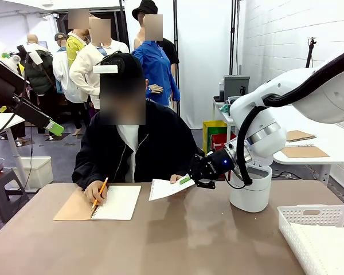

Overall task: Sort the paper based on its condition.
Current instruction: If a person hands you a paper, place it in the Organizing basket , and if it's crumpled, put it in the Trash can.

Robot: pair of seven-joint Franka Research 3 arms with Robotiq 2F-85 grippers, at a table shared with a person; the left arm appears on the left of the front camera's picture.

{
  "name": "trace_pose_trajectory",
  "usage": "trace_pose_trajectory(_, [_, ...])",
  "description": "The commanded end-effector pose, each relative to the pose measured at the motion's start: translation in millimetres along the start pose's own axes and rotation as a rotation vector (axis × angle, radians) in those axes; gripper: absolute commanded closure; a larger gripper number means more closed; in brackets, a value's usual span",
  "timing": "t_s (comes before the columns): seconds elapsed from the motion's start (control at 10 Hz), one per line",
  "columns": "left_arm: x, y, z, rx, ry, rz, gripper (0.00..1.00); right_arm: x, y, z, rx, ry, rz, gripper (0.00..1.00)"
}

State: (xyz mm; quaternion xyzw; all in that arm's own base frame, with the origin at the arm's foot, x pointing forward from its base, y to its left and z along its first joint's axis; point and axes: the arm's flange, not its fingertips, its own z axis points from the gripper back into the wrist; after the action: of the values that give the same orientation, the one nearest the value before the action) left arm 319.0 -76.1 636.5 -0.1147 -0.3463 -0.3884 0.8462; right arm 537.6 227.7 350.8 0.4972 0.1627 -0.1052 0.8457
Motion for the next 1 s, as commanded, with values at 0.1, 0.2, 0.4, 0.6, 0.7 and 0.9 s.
trace_pose_trajectory(0.1, [1, -1, 0, -0.002, 0.002, 0.011, 0.0, 0, -1, -2, -0.022, 0.026, -0.022, 1.0])
trace_pose_trajectory(0.2, [1, -1, 0, -0.002, 0.002, 0.011, 0.0, 0, -1, -3, -0.023, 0.028, -0.022, 1.0])
trace_pose_trajectory(0.4, [1, -1, 0, -0.002, 0.002, 0.011, 0.0, 0, -1, -2, -0.021, 0.034, -0.019, 1.0])
trace_pose_trajectory(0.6, [1, -1, 0, -0.002, 0.002, 0.011, 0.0, -17, 17, 2, -0.066, 0.037, 0.123, 1.0])
trace_pose_trajectory(0.7, [1, -1, 0, -0.002, 0.002, 0.011, 0.0, -33, 34, 9, -0.13, -0.004, 0.189, 1.0])
trace_pose_trajectory(0.9, [1, -1, 0, -0.002, 0.002, 0.011, 0.0, -65, 60, 25, -0.195, 0.031, 0.218, 1.0])
